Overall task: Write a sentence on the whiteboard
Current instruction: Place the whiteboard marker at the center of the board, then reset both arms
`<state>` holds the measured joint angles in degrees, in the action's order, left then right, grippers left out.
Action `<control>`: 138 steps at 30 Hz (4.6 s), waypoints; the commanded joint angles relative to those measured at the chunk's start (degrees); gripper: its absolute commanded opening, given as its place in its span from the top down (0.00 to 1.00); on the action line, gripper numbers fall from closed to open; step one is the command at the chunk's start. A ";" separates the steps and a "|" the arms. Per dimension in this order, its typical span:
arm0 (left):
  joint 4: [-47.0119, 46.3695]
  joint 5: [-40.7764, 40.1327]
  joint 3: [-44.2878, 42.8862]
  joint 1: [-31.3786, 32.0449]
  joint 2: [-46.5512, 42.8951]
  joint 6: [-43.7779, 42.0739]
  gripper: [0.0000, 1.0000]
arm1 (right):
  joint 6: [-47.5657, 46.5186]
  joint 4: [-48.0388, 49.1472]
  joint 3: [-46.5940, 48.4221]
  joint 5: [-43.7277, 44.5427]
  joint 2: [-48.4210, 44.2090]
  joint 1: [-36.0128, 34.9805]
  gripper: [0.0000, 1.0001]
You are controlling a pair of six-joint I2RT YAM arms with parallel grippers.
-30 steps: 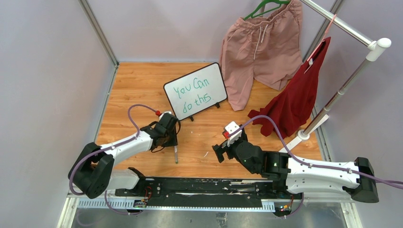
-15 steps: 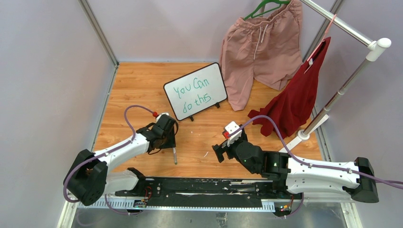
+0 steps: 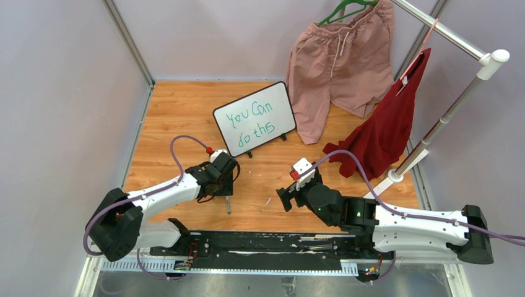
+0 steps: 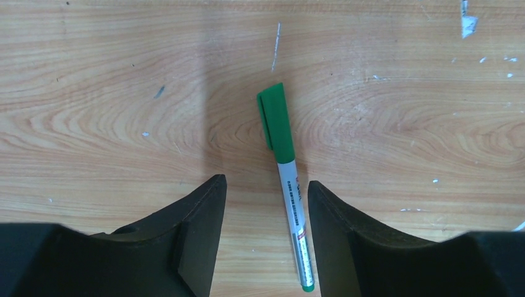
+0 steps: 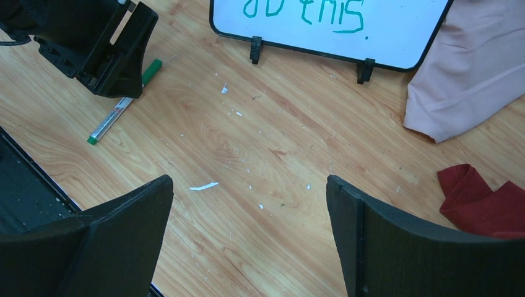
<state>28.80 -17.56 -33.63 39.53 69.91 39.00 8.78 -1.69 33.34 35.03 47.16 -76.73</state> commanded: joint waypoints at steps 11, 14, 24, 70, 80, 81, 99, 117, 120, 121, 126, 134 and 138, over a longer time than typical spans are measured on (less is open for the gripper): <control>-1.29 -3.92 -0.08 0.81 3.29 0.13 0.57 | -0.05 0.24 1.94 1.05 -0.79 0.73 0.05; -1.36 -4.20 -0.22 0.81 3.25 -0.15 0.61 | -0.03 0.20 1.90 1.17 -0.89 0.70 0.05; -0.90 -4.50 -0.14 0.81 2.37 -0.07 0.61 | -0.11 0.03 2.00 1.18 -1.09 0.70 0.05; -0.98 -22.28 -28.16 0.81 -26.78 -17.81 0.00 | 9.40 -13.43 42.08 10.22 20.08 35.91 0.01; -7.19 -16.04 -35.17 0.81 -24.43 -30.21 0.00 | -15.04 -1.49 32.79 21.74 5.34 24.79 0.00; -8.34 -14.60 -35.07 0.84 -24.94 -31.40 0.00 | -14.71 -2.01 31.62 20.53 3.27 24.77 0.00; -19.21 -16.10 -21.88 0.81 -35.13 -38.04 0.00 | -22.10 7.11 17.52 6.67 -17.12 24.87 0.01; -21.75 -19.11 -17.78 0.81 -37.11 -37.44 0.00 | -26.93 19.49 6.60 -1.86 -15.53 24.87 0.00; -22.39 -19.34 -17.06 0.81 -37.51 -37.66 0.00 | -24.87 19.10 6.30 -2.76 -15.16 24.87 0.00; -22.46 -19.09 -16.94 0.81 -37.65 -37.62 0.00 | -24.32 19.11 6.30 -2.76 -14.91 24.87 0.00; -23.30 -18.40 -16.20 0.90 -38.01 -37.59 0.00 | -23.46 19.59 5.96 -2.78 -14.50 24.82 0.00; -23.69 -18.05 -15.60 0.90 -37.57 -37.69 0.00 | -23.88 19.89 5.17 -2.20 -15.33 24.87 0.00; -23.85 -17.87 -15.27 0.90 -37.69 -37.62 0.00 | -23.89 19.98 4.83 -1.93 -15.67 24.80 0.00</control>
<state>7.35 -35.31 -49.65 40.01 32.47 1.87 -15.79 15.92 38.72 32.97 32.45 -51.37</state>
